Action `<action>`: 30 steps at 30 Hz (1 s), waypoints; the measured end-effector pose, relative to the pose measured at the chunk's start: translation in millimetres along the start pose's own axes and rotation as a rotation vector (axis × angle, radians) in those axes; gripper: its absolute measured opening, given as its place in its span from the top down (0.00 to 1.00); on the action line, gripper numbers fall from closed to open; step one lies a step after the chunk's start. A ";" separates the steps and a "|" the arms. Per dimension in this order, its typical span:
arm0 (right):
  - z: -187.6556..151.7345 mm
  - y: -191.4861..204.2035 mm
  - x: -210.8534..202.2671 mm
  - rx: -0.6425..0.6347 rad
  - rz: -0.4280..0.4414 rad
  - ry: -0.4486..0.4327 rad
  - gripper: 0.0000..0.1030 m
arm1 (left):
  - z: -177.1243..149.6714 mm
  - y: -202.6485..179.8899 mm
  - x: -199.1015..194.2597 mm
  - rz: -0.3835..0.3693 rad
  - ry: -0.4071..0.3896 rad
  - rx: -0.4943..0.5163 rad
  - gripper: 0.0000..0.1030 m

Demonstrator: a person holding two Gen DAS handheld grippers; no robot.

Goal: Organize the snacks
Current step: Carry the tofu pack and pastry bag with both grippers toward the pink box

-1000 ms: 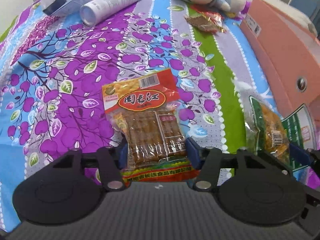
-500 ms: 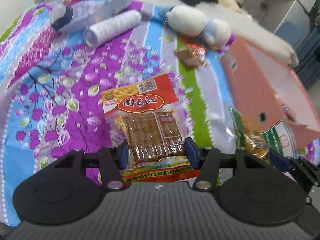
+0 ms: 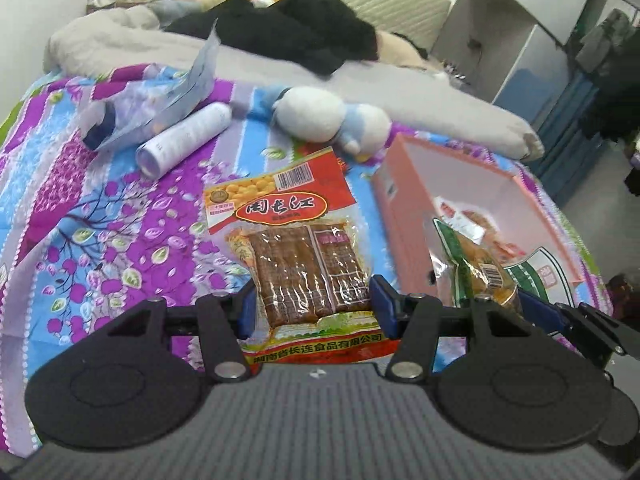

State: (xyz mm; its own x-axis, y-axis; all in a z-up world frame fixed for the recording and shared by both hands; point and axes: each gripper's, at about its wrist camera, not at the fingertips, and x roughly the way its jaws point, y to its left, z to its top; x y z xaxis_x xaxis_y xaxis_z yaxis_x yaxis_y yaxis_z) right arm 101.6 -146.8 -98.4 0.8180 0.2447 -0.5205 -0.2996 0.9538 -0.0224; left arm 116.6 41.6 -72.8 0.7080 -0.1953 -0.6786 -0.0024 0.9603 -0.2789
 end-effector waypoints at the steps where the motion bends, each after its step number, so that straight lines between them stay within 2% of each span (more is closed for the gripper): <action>1: 2.1 -1.1 -3.2 -0.003 -0.007 -0.007 0.58 | 1.2 -4.8 -2.5 -0.012 -0.005 0.002 0.40; 8: 5.9 -23.7 -31.1 0.037 -0.077 -0.044 0.58 | 2.5 -49.7 -11.4 -0.106 -0.018 0.061 0.40; 16: -3.7 -62.3 -55.5 0.142 -0.181 -0.054 0.58 | 2.4 -101.5 1.7 -0.201 0.012 0.138 0.40; 23: -3.2 -94.9 -46.5 0.188 -0.236 -0.035 0.58 | 16.8 -135.4 25.3 -0.253 0.040 0.185 0.40; 30: 10.6 -130.3 -22.4 0.202 -0.248 -0.031 0.58 | 46.4 -166.8 65.8 -0.269 0.058 0.217 0.40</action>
State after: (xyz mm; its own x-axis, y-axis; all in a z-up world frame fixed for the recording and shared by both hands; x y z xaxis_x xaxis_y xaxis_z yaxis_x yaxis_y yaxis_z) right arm 127.5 -274.7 -74.8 0.8693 0.0027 -0.4943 0.0119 0.9996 0.0265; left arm 196.4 -122.2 -39.5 0.6218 -0.4521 -0.6395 0.3333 0.8917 -0.3063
